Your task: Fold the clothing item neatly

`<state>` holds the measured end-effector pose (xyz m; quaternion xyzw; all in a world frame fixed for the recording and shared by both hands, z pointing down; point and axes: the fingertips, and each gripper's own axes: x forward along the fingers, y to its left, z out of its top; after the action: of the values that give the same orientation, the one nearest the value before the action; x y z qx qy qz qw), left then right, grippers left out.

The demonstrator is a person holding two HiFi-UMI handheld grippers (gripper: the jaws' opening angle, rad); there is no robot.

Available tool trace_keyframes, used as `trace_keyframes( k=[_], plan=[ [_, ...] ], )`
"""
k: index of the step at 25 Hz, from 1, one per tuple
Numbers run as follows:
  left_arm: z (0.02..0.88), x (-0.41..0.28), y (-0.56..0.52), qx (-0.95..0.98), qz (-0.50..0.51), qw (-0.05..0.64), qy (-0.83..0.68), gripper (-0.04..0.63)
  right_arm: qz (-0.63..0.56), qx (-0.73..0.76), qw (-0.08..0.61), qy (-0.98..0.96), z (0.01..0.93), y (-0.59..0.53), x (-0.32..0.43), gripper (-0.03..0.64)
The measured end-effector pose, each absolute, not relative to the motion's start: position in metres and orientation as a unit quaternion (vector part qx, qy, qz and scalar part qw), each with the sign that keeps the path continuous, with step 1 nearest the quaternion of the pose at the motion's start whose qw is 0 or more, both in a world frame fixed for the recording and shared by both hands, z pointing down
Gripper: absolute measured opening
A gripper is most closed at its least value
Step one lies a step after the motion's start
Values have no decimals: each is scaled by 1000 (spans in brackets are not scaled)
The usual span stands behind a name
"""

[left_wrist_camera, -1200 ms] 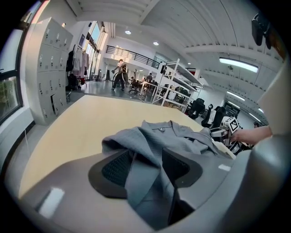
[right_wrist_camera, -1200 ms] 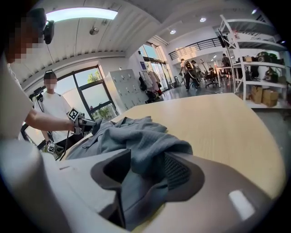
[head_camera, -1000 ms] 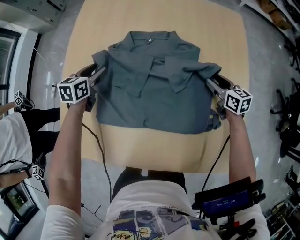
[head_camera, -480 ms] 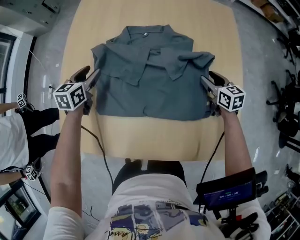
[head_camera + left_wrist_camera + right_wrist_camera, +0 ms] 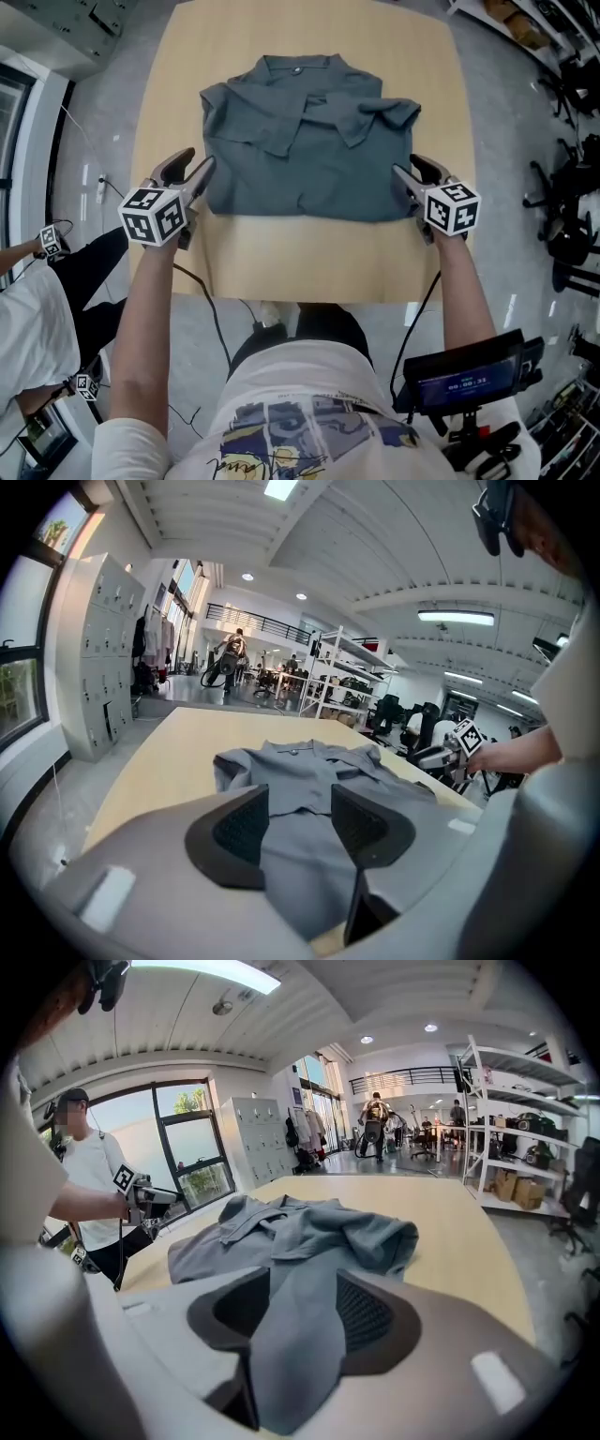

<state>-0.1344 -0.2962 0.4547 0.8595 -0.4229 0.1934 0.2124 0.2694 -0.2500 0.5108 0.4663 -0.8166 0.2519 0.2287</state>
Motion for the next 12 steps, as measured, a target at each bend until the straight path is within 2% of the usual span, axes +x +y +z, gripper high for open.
trace_keyframes(
  k=[6,12],
  plan=[
    [443,-144,-238,871,188,210,-402,204,224,455,261,-821,498,-200,228,212],
    [435,-145,-194,883,182,202,-382,198,207,460,252,-826,487,-167,197,212]
  ],
)
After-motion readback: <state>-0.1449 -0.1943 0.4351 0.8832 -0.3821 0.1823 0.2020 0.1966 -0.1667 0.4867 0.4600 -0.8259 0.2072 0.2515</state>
